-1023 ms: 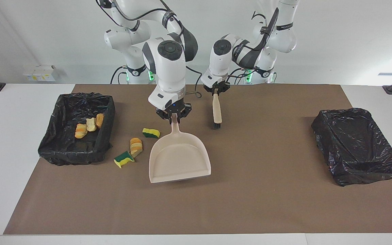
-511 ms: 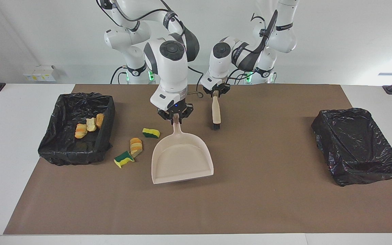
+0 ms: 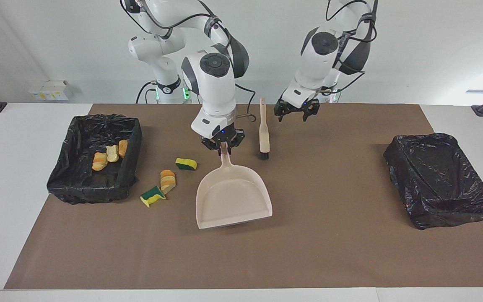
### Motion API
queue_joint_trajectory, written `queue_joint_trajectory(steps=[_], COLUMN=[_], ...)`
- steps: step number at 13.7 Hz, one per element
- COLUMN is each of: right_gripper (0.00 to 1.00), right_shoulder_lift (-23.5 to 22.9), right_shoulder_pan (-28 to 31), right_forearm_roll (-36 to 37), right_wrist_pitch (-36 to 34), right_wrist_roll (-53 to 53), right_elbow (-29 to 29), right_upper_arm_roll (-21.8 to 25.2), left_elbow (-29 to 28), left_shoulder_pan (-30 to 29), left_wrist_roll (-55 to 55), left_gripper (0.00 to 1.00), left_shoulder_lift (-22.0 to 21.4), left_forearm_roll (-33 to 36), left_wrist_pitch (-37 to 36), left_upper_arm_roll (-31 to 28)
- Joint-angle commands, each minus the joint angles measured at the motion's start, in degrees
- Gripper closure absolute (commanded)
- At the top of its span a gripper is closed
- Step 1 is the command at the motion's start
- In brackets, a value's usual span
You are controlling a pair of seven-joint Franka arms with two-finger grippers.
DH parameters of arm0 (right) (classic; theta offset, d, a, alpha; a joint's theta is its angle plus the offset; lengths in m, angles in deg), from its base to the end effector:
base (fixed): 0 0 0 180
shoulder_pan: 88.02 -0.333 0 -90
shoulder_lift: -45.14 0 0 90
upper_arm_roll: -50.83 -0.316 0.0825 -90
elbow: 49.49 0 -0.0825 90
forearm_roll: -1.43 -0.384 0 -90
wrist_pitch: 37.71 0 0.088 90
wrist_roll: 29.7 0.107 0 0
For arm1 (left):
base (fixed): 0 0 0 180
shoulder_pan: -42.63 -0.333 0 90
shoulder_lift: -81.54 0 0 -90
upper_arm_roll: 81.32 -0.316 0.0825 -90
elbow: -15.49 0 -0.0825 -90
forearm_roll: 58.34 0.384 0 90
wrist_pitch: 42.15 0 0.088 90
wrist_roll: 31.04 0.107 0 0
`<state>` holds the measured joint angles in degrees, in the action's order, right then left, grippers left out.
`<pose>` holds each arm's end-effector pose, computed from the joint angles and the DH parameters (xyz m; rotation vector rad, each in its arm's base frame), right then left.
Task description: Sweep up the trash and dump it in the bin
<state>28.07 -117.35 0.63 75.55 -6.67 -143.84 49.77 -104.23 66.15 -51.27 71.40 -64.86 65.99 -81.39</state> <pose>0.5613 0.3289 0.4433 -3.1048 -0.1900 -0.0319 0.4558 -0.2069 0.4989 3.0491 -0.0296 -0.0968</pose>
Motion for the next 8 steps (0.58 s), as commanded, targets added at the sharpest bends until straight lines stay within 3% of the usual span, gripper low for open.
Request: queue_joint_trajectory(steps=[1,6,7,8], right_gripper=[1.00,1.00,0.90,0.04], right_shoulder_lift=[-5.6,-16.9,-16.9,-16.4], right_shoulder_pan=[-3.8,-8.3,-8.2,-7.8], right_forearm_roll=[-0.2,4.0,4.0,4.3], right_wrist_pitch=[3.2,4.9,4.5,4.3], right_wrist_roll=[7.3,17.2,17.1,17.0], right_elbow=[2.4,13.6,13.8,13.6], right_upper_arm_roll=[0.1,0.1,0.2,0.2], left_elbow=[2.8,3.7,3.9,4.9], left_shoulder_pan=[-7.3,-19.0,-20.4,-21.4], left_wrist_roll=[9.1,24.7,25.5,26.7], left_gripper=[0.00,0.00,0.00,0.00], left_shoulder_lift=[0.7,0.7,0.6,0.7], left_forearm_roll=[0.8,1.2,2.6,4.0], left_wrist_pitch=[-1.9,-4.5,-4.8,-4.9], left_upper_arm_roll=[0.7,0.7,0.7,0.7])
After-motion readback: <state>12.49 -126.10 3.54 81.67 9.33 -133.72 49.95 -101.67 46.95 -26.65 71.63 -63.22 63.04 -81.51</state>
